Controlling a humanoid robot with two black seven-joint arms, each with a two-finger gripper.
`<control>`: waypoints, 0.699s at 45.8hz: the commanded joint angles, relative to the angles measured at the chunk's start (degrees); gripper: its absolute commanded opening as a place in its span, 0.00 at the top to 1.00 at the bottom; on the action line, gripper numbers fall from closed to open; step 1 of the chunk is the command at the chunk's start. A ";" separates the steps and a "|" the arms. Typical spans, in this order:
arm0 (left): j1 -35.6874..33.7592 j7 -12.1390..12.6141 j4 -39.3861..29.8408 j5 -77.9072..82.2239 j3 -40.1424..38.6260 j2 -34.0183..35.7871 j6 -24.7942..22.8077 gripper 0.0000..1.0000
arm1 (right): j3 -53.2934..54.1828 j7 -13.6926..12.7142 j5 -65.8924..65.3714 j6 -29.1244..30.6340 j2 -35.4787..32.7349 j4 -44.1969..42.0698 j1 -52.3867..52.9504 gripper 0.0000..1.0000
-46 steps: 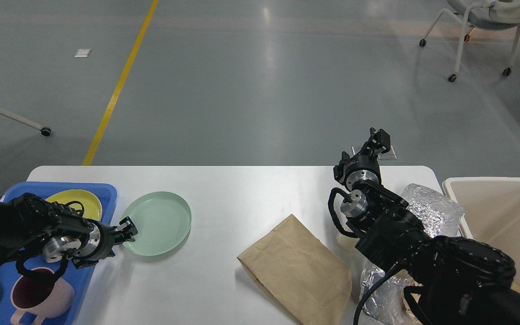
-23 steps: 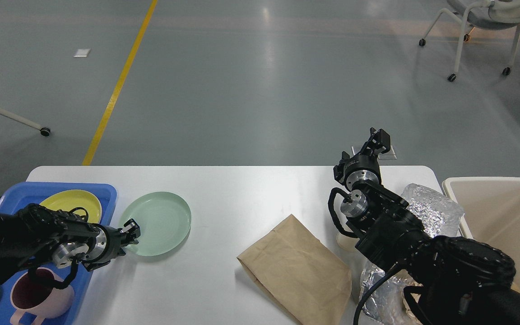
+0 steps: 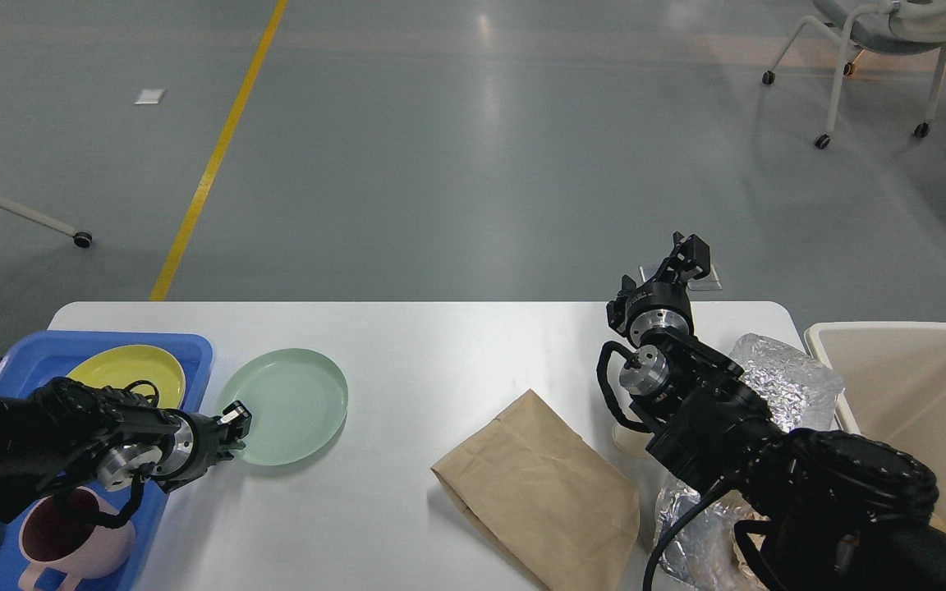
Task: Tidy desktop
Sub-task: 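Grasp the rim of the pale green plate with the left gripper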
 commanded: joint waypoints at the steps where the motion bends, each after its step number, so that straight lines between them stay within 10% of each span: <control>1: 0.01 0.02 -0.06 0.01 -0.09 -0.09 -0.30 0.92 | 0.00 0.00 0.00 0.00 0.00 0.00 0.00 0.00; 23: -0.61 0.19 -1.02 0.36 -0.09 -0.09 -1.44 1.00 | 0.00 0.00 0.00 0.00 0.00 0.00 0.00 0.00; 32: -5.96 -0.16 -5.06 0.54 0.70 2.98 -9.16 1.00 | 0.00 0.00 0.00 0.00 0.00 0.00 0.00 0.00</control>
